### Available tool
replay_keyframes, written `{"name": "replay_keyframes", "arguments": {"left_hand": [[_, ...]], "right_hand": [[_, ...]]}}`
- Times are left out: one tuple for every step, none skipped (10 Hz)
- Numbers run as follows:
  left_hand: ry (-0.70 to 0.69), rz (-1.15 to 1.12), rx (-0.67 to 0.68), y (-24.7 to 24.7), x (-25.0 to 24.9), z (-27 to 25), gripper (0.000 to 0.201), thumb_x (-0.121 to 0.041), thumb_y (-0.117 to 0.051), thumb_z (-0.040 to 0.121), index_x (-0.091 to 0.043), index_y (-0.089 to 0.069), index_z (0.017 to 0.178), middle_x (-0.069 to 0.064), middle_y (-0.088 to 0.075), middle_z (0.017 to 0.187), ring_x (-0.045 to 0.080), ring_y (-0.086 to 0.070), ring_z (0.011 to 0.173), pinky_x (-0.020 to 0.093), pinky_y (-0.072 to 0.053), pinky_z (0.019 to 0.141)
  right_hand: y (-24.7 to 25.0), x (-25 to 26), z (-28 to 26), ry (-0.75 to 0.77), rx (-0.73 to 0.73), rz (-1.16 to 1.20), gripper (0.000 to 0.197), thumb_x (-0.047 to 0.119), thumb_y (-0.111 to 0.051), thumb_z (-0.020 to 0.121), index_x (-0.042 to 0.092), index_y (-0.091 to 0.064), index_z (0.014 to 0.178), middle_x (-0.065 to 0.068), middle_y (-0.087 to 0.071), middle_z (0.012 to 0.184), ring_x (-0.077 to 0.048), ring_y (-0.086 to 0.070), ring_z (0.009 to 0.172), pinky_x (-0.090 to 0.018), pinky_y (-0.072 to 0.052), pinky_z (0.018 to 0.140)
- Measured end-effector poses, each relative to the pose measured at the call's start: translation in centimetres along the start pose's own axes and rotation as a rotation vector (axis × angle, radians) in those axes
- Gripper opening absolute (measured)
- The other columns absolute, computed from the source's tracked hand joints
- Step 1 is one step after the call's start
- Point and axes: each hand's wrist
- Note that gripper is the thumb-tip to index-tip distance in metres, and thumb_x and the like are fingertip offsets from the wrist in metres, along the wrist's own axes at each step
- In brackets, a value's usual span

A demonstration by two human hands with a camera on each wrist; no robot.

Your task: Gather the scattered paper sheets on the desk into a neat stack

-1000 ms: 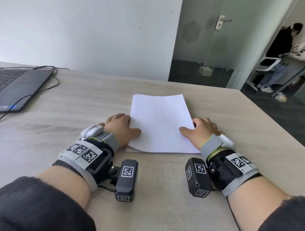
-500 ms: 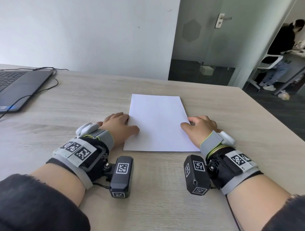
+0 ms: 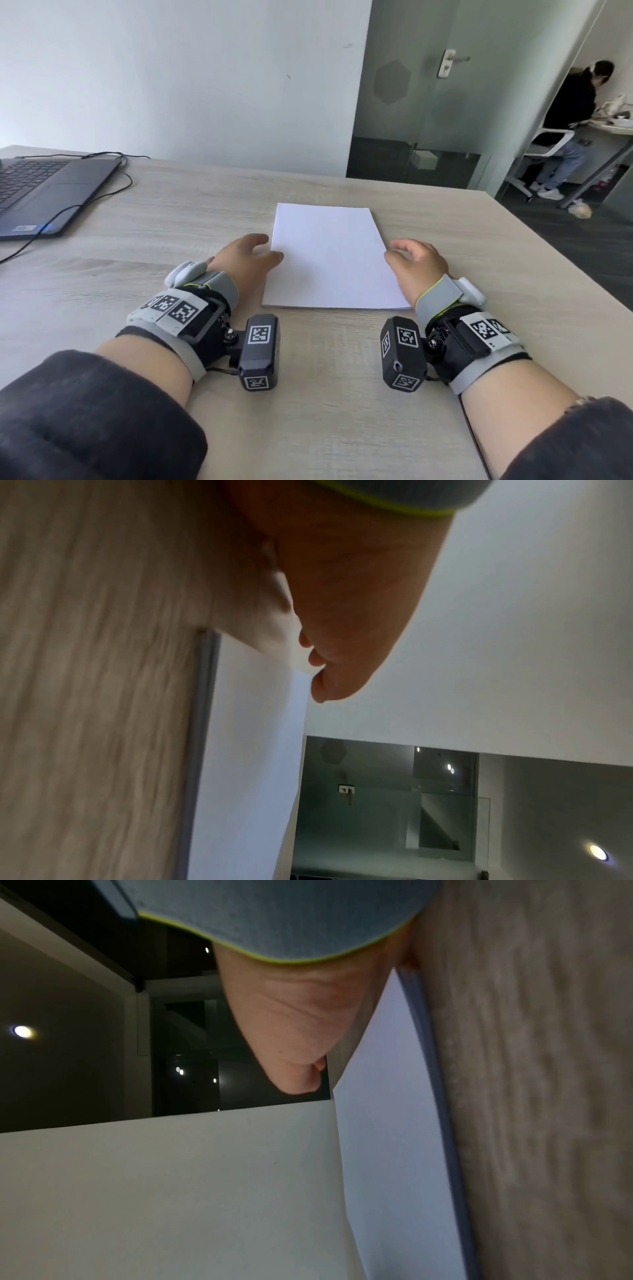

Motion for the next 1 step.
{"name": "replay_keyframes", "arguments": {"left_hand": [[-0.015, -0.154, -0.045, 0.36, 0.40, -1.24, 0.058, -0.061, -0.057, 0.073, -0.048, -0.056, 0.129, -0.009, -0.064, 0.124, 0.023, -0.063, 0.111, 0.045, -0.049, 0.104]], "right_hand": [[0.79, -0.37, -1.81, 0.039, -0.039, 0.106, 0.028, 0.041, -0.058, 0.087, 0.038, -0.067, 0.114, 0.013, -0.058, 0.131, -0.009, -0.053, 0.117, -0.031, -0.042, 0.095]]}}
Point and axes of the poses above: each hand's wrist, its own z-axis towards the middle knuckle, its own y-axis out of the back of the hand, x = y × z
